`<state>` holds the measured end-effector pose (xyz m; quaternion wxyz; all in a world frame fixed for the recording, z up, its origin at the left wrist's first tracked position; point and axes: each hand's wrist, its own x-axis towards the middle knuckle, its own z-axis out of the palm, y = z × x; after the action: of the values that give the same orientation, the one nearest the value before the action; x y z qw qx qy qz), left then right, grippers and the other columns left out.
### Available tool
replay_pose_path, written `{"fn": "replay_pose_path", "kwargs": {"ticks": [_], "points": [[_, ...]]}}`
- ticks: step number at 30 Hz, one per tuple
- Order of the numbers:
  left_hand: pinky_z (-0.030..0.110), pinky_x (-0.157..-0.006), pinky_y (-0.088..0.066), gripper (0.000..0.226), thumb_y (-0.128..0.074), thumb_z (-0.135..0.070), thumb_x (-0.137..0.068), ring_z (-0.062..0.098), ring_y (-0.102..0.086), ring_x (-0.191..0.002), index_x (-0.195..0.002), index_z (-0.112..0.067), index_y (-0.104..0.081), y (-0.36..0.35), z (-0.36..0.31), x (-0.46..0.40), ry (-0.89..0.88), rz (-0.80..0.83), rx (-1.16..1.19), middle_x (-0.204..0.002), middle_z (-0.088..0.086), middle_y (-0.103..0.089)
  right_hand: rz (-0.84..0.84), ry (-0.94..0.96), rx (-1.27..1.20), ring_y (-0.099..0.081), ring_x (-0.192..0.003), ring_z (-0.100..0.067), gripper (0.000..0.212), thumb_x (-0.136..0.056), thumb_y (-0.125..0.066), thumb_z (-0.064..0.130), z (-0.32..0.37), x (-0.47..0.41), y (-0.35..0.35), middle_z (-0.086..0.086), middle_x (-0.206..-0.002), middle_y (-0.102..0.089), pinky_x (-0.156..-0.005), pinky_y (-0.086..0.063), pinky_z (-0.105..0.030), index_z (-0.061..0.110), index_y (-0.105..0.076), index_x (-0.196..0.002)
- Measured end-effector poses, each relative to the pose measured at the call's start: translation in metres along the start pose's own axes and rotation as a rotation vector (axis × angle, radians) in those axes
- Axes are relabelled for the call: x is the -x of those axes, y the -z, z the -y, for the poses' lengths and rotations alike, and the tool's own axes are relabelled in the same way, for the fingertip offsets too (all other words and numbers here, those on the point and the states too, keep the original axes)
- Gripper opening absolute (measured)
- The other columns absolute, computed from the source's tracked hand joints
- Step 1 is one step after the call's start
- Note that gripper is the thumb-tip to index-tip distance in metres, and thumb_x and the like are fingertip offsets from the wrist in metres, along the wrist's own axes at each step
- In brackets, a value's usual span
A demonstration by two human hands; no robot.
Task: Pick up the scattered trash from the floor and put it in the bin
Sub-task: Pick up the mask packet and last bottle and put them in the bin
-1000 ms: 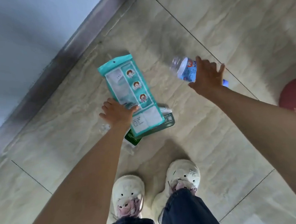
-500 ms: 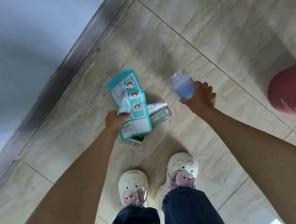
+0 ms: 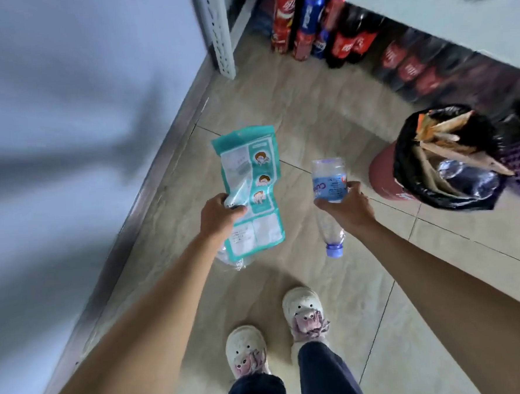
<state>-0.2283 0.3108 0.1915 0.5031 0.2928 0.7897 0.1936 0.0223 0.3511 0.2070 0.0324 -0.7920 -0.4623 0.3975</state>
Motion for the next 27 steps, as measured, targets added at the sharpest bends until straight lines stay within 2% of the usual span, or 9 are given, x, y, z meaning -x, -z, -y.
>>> {"fn": "replay_pose_path", "kwargs": {"ticks": [5, 8, 13, 16, 18, 20, 22, 23, 27], "points": [[0.035, -0.064, -0.056, 0.029, -0.073, -0.017, -0.066, 0.025, -0.069, -0.076, -0.093, -0.012, -0.065, -0.016, -0.092, 0.040, -0.113, 0.070, -0.093, -0.093, 0.012, -0.074, -0.060, -0.097, -0.153, -0.059, -0.107, -0.030, 0.078, -0.069, -0.074, 0.051, -0.004, 0.031, 0.090, -0.009, -0.119, -0.058, -0.086, -0.049, -0.041, 0.009, -0.038, -0.124], [0.035, -0.065, -0.056, 0.029, -0.073, -0.015, -0.068, 0.027, -0.069, -0.077, -0.096, -0.011, -0.068, -0.036, -0.136, 0.058, -0.157, 0.080, -0.112, -0.093, 0.012, -0.074, -0.068, -0.149, -0.206, -0.060, -0.097, -0.028, 0.074, -0.071, -0.069, 0.057, -0.015, 0.037, 0.134, -0.011, -0.117, -0.062, -0.076, -0.047, -0.036, 0.011, -0.041, -0.122], [0.046, -0.079, -0.058, 0.029, -0.075, -0.014, -0.070, 0.033, -0.071, -0.084, -0.099, -0.012, -0.068, -0.090, -0.202, 0.091, -0.222, 0.160, -0.121, -0.097, 0.013, -0.075, -0.097, -0.237, -0.412, -0.064, -0.104, -0.036, 0.071, -0.074, -0.065, 0.060, -0.052, 0.029, 0.204, -0.016, -0.116, -0.066, -0.088, -0.053, -0.045, 0.010, -0.048, -0.122], [0.049, -0.084, -0.058, 0.035, -0.077, -0.009, -0.071, 0.034, -0.071, -0.089, -0.104, -0.006, -0.067, -0.129, -0.238, 0.107, -0.230, 0.220, -0.093, -0.103, 0.016, -0.073, -0.096, -0.290, -0.524, -0.065, -0.085, -0.031, 0.065, -0.077, -0.061, 0.061, -0.078, 0.019, 0.238, -0.016, -0.113, -0.067, -0.059, -0.049, -0.031, 0.013, -0.054, -0.121], [0.046, -0.085, -0.058, 0.038, -0.078, -0.006, -0.072, 0.032, -0.070, -0.091, -0.107, -0.003, -0.066, -0.160, -0.262, 0.112, -0.229, 0.269, -0.048, -0.106, 0.018, -0.073, -0.090, -0.336, -0.576, -0.063, -0.081, -0.030, 0.064, -0.079, -0.059, 0.061, -0.099, 0.009, 0.262, -0.018, -0.111, -0.066, -0.053, -0.048, -0.028, 0.011, -0.055, -0.120], [0.032, -0.070, -0.060, 0.037, -0.079, -0.011, -0.073, 0.022, -0.072, -0.080, -0.107, -0.005, -0.066, -0.187, -0.284, 0.113, -0.221, 0.334, -0.022, -0.096, 0.009, -0.076, -0.072, -0.367, -0.633, -0.061, -0.080, -0.030, 0.064, -0.082, -0.057, 0.060, -0.117, -0.003, 0.284, -0.017, -0.098, -0.066, -0.057, -0.053, -0.035, 0.006, -0.056, -0.118], [0.020, -0.053, -0.055, 0.028, -0.080, -0.015, -0.072, 0.010, -0.073, -0.064, -0.096, -0.010, -0.068, -0.209, -0.303, 0.112, -0.226, 0.431, 0.010, -0.073, -0.004, -0.076, -0.078, -0.398, -0.669, -0.060, -0.068, -0.027, 0.065, -0.083, -0.055, 0.060, -0.133, -0.015, 0.302, -0.009, -0.080, -0.058, -0.059, -0.054, -0.037, 0.003, -0.056, -0.116], [0.020, -0.054, -0.056, 0.024, -0.080, -0.016, -0.071, 0.010, -0.074, -0.066, -0.092, -0.012, -0.069, -0.221, -0.310, 0.110, -0.229, 0.480, 0.039, -0.070, -0.006, -0.076, -0.085, -0.408, -0.684, -0.058, -0.063, -0.025, 0.065, -0.084, -0.054, 0.059, -0.141, -0.023, 0.308, -0.008, -0.078, -0.055, -0.057, -0.053, -0.035, 0.003, -0.055, -0.116], [0.039, -0.076, -0.059, 0.024, -0.082, -0.012, -0.066, 0.023, -0.073, -0.085, -0.088, -0.018, -0.073, -0.269, -0.306, 0.086, -0.162, 0.574, 0.213, -0.087, 0.001, -0.078, -0.104, -0.399, -0.725, -0.056, -0.062, -0.025, 0.061, -0.087, -0.048, 0.060, -0.167, -0.054, 0.313, -0.014, -0.093, -0.055, -0.056, -0.051, -0.033, 0.008, -0.050, -0.119]]}}
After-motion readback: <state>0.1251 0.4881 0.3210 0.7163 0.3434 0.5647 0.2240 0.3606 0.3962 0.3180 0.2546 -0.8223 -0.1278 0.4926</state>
